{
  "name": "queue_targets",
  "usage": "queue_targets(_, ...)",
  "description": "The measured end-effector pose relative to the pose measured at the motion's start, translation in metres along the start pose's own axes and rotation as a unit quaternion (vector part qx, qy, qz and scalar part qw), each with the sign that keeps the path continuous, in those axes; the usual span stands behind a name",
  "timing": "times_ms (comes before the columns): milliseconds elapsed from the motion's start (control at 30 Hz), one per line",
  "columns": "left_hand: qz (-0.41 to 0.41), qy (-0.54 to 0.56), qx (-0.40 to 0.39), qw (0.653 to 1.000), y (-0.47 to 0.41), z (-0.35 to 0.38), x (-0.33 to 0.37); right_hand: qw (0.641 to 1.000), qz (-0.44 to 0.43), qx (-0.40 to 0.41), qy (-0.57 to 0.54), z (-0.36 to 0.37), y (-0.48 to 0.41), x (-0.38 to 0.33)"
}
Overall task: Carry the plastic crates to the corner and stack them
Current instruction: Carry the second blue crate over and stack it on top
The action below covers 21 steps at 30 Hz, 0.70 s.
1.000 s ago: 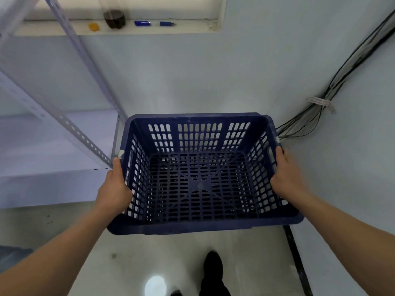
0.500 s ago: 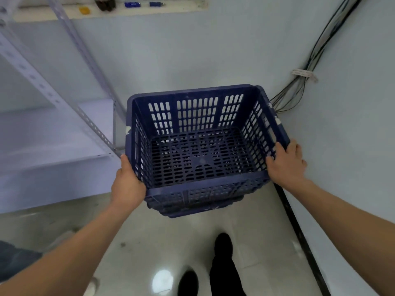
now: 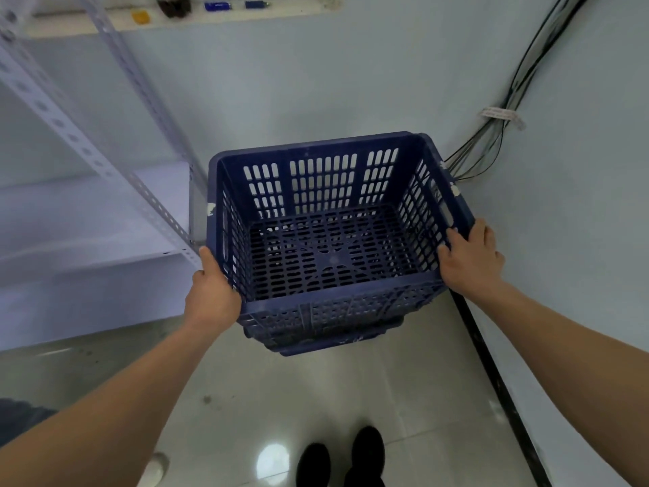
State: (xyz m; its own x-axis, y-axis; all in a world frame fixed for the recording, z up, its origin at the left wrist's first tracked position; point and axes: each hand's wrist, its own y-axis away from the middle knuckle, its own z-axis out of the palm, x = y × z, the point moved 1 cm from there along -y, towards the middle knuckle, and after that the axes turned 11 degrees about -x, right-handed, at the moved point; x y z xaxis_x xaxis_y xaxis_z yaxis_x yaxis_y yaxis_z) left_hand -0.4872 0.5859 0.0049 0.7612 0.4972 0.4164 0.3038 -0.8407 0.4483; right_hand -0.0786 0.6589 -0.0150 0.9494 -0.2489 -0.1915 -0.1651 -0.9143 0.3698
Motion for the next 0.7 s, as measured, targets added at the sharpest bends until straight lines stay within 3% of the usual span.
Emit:
queue_targets(300,-0.023,-0.067,-0.041,0.997,0.0,-0.02,0.01,0.995,-0.011,-0.095,0.011,-0.018,0.008,-0.002)
queue_targets(700,0.103,-0.144,-0.06,0.982,0.02,-0.017,0.046,0.996,-0.022,-0.085,-0.015,-0.038,0.069,-0.043)
